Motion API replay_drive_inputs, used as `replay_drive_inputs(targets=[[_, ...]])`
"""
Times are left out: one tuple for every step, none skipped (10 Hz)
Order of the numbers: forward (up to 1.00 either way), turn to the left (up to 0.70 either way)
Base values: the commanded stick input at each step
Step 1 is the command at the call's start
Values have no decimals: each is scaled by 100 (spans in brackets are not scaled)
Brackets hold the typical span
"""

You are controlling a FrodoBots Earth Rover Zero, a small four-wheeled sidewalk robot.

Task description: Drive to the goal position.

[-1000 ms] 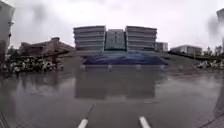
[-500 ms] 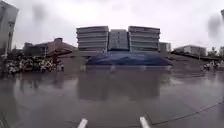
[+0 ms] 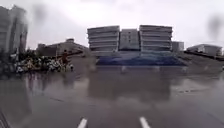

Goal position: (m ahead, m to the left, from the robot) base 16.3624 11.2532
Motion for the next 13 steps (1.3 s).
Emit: replay_drive_inputs(targets=[[95,27],[95,1],[95,1],[95,2],[95,2],[96,2],[98,2],[99,0],[99,1],[99,2],[99,0],[99,0],[99,-6]])
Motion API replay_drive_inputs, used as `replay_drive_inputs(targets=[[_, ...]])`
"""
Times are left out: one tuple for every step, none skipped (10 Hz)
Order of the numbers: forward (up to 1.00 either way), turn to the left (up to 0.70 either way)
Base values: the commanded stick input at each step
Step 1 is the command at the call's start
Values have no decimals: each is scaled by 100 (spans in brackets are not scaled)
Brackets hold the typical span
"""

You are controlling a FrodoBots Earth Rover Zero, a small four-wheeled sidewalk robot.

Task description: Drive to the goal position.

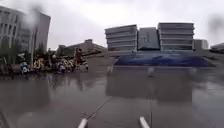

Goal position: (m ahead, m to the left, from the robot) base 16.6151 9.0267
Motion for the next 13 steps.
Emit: replay_drive_inputs(targets=[[99,-27],[99,-36],[98,-36],[98,-32],[98,-22],[99,-12],[99,-2],[99,0],[99,0],[99,0],[99,0],[99,0],[99,0]])
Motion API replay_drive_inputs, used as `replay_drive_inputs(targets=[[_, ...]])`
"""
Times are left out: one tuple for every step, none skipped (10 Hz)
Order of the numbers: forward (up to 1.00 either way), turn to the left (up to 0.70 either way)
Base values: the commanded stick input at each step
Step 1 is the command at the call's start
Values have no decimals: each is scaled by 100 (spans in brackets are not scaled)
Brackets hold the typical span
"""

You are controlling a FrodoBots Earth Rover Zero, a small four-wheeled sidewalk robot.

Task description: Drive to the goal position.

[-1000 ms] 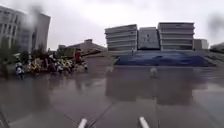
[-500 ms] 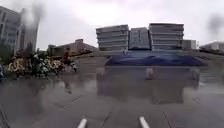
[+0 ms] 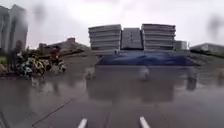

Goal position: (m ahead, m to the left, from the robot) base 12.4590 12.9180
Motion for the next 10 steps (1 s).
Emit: replay_drive_inputs(targets=[[99,0],[99,0],[99,0],[99,0],[99,0],[99,0],[99,0],[99,0],[99,0],[99,0]])
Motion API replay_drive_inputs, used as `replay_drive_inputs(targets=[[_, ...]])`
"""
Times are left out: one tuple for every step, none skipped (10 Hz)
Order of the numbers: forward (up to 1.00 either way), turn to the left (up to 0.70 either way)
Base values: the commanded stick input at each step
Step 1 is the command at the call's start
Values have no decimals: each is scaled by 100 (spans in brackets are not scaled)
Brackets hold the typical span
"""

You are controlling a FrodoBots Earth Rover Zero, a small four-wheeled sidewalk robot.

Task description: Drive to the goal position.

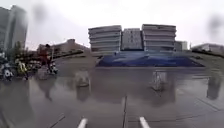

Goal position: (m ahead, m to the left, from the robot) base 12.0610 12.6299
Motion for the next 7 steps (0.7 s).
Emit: replay_drive_inputs(targets=[[99,0],[99,0],[99,0],[99,0],[99,0],[99,0],[99,0]])
